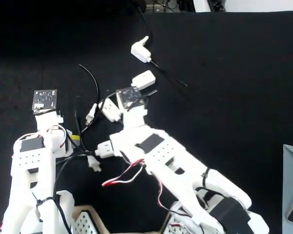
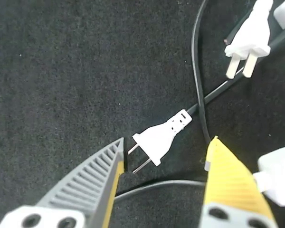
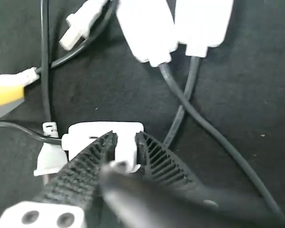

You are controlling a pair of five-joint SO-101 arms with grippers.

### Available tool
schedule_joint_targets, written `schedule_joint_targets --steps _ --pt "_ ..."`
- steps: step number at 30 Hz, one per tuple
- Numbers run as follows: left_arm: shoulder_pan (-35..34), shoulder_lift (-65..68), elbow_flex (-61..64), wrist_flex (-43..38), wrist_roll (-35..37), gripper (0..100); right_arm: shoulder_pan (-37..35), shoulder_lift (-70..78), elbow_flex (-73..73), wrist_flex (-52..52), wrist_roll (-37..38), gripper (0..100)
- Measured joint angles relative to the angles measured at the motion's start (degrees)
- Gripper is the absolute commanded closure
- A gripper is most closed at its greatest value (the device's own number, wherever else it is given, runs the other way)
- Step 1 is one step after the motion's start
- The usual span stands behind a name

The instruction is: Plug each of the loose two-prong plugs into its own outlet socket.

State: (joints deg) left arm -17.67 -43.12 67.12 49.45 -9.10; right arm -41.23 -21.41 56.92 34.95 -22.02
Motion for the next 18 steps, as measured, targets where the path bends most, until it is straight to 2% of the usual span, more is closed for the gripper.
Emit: schedule_joint_targets --steps 9,18 --pt "0.0 0.0 0.0 0.0 0.0 73 -1.67 0.44 0.18 0.0 0.0 98.7" --pt "0.0 0.0 0.0 0.0 0.0 73 -2.02 13.63 -8.18 0.88 0.0 98.7"
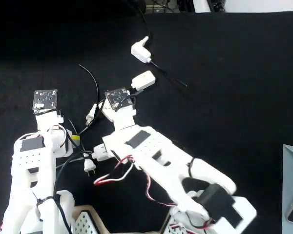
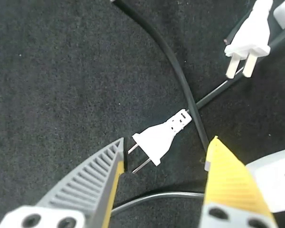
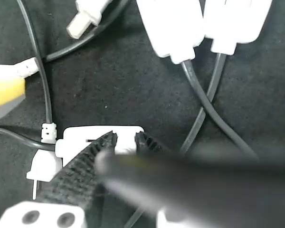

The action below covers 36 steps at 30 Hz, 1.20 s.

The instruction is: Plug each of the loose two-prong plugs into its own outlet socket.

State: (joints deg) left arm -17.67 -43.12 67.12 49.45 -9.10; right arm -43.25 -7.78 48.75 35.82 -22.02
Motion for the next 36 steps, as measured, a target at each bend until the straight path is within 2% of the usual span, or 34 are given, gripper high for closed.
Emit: schedule_joint_targets --steps 7,14,17,19,24,27,32,36 --pt "0.0 0.0 0.0 0.0 0.0 72 -1.93 0.88 -1.85 2.37 1.14 98.3" --pt "0.0 0.0 0.0 0.0 0.0 72 -2.46 -0.44 -2.46 3.52 7.82 98.2" --pt "-1.14 0.0 0.0 0.0 0.0 67 -3.87 -4.22 -2.73 8.35 9.93 97.2" --pt "-1.14 0.0 0.0 0.0 0.0 64 -4.4 -7.82 -4.22 12.92 10.37 91.3" --pt "-0.53 0.0 0.0 0.0 0.0 63 -4.31 -18.73 -10.9 25.05 10.46 68.5" --pt "0.53 0.0 -1.76 1.93 -1.32 63 -4.31 -23.21 -11.6 29.36 10.46 62.6" --pt "1.67 0.0 -7.3 8.35 -3.52 64 -4.31 -26.02 -11.34 31.38 10.46 66.3" --pt "1.67 0.0 -10.73 13.01 -8.09 64 -4.31 -29.27 -10.55 33.67 10.46 73.0"
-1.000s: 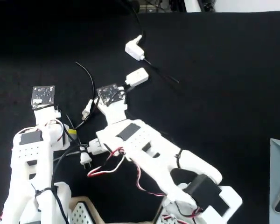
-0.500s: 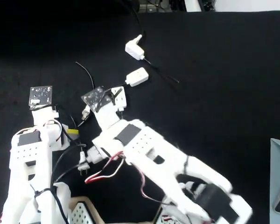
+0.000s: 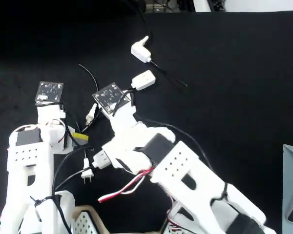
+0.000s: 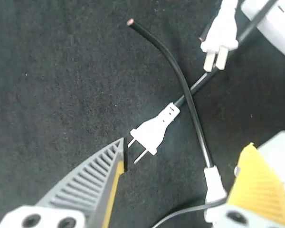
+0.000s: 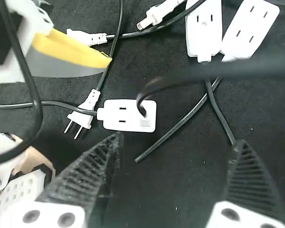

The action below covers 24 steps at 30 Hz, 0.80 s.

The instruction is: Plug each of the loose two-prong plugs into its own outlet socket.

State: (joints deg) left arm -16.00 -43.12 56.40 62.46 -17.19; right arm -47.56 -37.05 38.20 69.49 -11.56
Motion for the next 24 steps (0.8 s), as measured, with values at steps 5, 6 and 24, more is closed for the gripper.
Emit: schedule_joint_targets --steps 5,6,24 --pt "0.7 0.0 -1.05 1.76 -8.18 64 0.09 -9.67 0.26 5.1 0.0 85.4" --pt "1.76 0.0 -1.05 2.02 -9.93 64 0.97 -11.78 1.05 5.63 0.0 88.1" --pt "22.95 3.78 2.99 -2.46 -11.16 63 26.55 -19.08 27.34 -10.9 6.68 84.3"
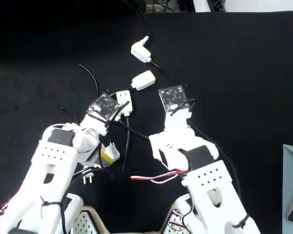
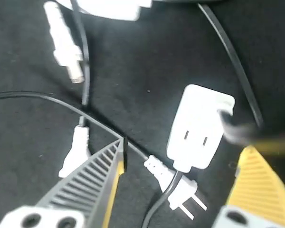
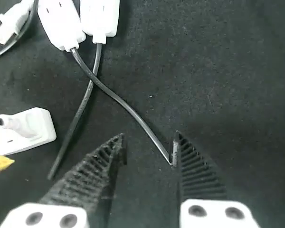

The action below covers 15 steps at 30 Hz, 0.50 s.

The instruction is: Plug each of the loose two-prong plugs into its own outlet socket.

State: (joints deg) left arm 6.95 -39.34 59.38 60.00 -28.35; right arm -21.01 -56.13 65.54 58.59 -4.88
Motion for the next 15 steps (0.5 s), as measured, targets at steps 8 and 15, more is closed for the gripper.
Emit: schedule_joint_targets --steps 8,15 --pt "0.97 18.55 -2.9 -6.42 0.0 70 0.44 0.0 2.2 -2.64 0.0 84.5" --pt "2.46 26.46 -8.26 -6.33 0.88 92 0.44 0.0 2.2 -2.64 0.0 84.6"
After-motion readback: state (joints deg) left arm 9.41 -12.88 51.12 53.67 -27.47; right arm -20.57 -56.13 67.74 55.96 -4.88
